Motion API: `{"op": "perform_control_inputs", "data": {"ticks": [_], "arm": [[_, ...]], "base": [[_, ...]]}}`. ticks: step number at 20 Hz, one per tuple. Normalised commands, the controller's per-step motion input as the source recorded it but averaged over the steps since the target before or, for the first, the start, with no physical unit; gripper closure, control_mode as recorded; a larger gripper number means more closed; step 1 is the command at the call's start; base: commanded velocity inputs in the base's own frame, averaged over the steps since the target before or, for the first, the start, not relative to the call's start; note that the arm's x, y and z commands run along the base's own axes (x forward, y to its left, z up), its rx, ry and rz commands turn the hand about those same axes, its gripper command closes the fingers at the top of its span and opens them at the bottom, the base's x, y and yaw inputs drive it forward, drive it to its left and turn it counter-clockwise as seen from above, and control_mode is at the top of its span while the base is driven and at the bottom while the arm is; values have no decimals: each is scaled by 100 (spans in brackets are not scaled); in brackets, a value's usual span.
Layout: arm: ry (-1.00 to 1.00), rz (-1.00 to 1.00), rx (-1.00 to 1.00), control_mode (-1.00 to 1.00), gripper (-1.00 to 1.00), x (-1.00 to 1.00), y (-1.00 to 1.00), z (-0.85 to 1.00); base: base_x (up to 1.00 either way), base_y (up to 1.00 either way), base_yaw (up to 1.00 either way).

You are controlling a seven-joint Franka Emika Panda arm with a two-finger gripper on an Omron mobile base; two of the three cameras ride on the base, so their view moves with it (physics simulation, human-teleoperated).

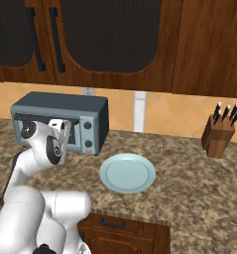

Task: Pick up the kebab skewer and baguette bread, and place them inside the toaster oven. Close the toaster oven door and start by setting the timer.

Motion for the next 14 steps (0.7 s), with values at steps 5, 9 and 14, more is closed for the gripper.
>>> {"op": "perform_control_inputs", "data": {"ticks": [5, 9, 14], "arm": [[-10, 8, -44, -100, -100, 17, -3, -18], [-4, 25, -30, -100, -100, 5, -20, -15], [0, 33, -25, -100, -100, -23, -55, -3]], "base": [[0, 0, 0], [0, 0, 0], [0, 0, 0]]}}
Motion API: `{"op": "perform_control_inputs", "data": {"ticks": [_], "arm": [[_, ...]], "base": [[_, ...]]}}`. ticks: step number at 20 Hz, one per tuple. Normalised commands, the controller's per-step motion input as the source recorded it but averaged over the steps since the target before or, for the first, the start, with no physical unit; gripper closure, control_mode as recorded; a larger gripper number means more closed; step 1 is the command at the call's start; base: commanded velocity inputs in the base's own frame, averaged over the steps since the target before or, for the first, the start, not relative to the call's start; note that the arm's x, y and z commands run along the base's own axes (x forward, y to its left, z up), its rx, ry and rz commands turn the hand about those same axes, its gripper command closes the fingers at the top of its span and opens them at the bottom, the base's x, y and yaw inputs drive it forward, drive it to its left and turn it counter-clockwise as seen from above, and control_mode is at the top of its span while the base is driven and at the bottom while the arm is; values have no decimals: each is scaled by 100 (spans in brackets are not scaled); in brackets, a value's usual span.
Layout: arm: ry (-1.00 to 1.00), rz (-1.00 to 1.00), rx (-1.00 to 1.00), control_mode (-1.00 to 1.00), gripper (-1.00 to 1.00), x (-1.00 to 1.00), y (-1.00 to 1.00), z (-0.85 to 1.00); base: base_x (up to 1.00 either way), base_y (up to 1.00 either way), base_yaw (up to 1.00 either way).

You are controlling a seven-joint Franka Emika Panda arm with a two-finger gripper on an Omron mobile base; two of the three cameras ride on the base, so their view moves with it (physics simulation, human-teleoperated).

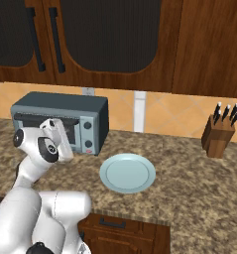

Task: Pick up the kebab skewer and baguette bread, and place them inside the toaster oven. Close the toaster oven door and start by setting the timer.

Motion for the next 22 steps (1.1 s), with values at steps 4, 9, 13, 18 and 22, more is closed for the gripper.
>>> {"op": "perform_control_inputs", "data": {"ticks": [4, 9, 13, 18, 22], "arm": [[0, 27, -19, -100, -100, 0, -19, -27], [0, 22, -15, -100, -100, 0, -20, -66], [-1, 20, -13, -100, -100, 0, -2, -79], [-7, 15, -6, -100, -100, -1, -3, -78], [-11, 11, -2, -100, -100, 0, -6, -96]], "base": [[0, 0, 0], [0, 0, 0], [0, 0, 0], [0, 0, 0], [0, 0, 0]]}}
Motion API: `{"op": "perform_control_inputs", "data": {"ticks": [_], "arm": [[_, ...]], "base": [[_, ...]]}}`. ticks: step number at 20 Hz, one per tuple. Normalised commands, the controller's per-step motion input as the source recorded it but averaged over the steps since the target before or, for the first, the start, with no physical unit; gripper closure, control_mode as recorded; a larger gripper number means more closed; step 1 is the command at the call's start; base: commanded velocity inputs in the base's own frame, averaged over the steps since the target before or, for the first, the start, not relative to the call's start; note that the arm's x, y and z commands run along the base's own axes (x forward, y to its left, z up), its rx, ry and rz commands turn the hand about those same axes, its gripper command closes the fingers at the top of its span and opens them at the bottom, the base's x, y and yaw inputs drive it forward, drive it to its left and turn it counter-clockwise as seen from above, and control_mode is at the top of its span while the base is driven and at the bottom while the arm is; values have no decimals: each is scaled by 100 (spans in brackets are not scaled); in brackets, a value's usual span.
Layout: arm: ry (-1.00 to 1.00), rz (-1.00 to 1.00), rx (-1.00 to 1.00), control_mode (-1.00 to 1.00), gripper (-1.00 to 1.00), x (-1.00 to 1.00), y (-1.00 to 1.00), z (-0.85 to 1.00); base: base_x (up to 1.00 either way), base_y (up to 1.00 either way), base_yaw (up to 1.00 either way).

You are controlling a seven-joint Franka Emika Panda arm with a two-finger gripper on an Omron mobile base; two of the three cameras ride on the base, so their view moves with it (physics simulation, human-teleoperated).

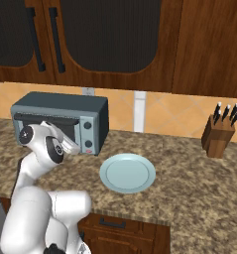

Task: Pick up the kebab skewer and baguette bread, and place them inside the toaster oven. Close the toaster oven door and start by setting the timer.

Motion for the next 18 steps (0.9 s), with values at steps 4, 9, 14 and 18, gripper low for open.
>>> {"op": "perform_control_inputs", "data": {"ticks": [4, 9, 14, 18], "arm": [[-11, 10, 0, -100, -100, 0, -19, -100], [-13, 8, 0, -100, -100, -6, -40, -100], [-12, 5, 0, -100, -100, -21, -60, -100], [-15, 5, 0, -100, -100, -23, -28, -100]], "base": [[0, 0, 0], [0, 0, 0], [0, 0, 0], [0, 0, 0]]}}
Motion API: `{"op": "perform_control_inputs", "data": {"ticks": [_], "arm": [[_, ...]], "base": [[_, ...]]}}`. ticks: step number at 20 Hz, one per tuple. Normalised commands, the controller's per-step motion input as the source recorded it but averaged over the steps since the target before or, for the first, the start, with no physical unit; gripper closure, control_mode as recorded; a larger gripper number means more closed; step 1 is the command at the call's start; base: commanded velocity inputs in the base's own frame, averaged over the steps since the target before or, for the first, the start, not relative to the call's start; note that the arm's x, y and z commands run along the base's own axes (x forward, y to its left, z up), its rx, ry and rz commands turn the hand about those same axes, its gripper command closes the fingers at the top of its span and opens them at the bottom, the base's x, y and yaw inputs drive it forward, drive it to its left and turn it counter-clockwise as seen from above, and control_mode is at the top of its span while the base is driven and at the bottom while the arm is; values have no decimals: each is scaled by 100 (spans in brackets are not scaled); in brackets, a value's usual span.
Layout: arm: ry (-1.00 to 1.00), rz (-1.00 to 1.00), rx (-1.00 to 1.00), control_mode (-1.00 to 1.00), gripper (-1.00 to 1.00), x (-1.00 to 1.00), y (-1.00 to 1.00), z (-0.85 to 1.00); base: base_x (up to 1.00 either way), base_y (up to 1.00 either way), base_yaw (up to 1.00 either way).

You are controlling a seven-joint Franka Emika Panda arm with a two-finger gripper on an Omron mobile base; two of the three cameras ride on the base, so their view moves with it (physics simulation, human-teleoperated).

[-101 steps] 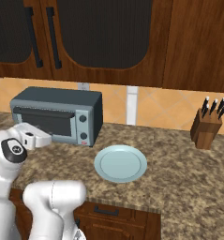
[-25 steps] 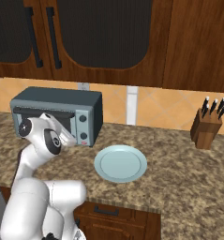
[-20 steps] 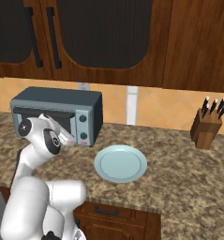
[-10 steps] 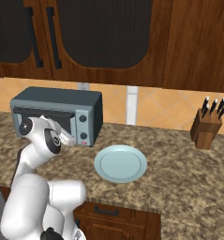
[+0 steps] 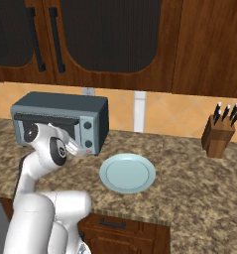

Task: Pick up the kebab skewer and baguette bread, and place them inside the toaster oven. Close the toaster oven door and start by setting the timer.

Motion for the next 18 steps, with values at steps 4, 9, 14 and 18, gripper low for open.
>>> {"op": "perform_control_inputs", "data": {"ticks": [4, 9, 14, 18], "arm": [[-19, 8, 0, -100, -100, -21, -11, -100], [-28, 11, 0, -100, -100, -27, 0, -100], [-27, 12, 0, -100, -100, -23, -3, -100], [-26, 11, 0, -100, -100, -9, -10, -100]], "base": [[0, 0, 0], [0, 0, 0], [0, 0, 0], [0, 0, 0]]}}
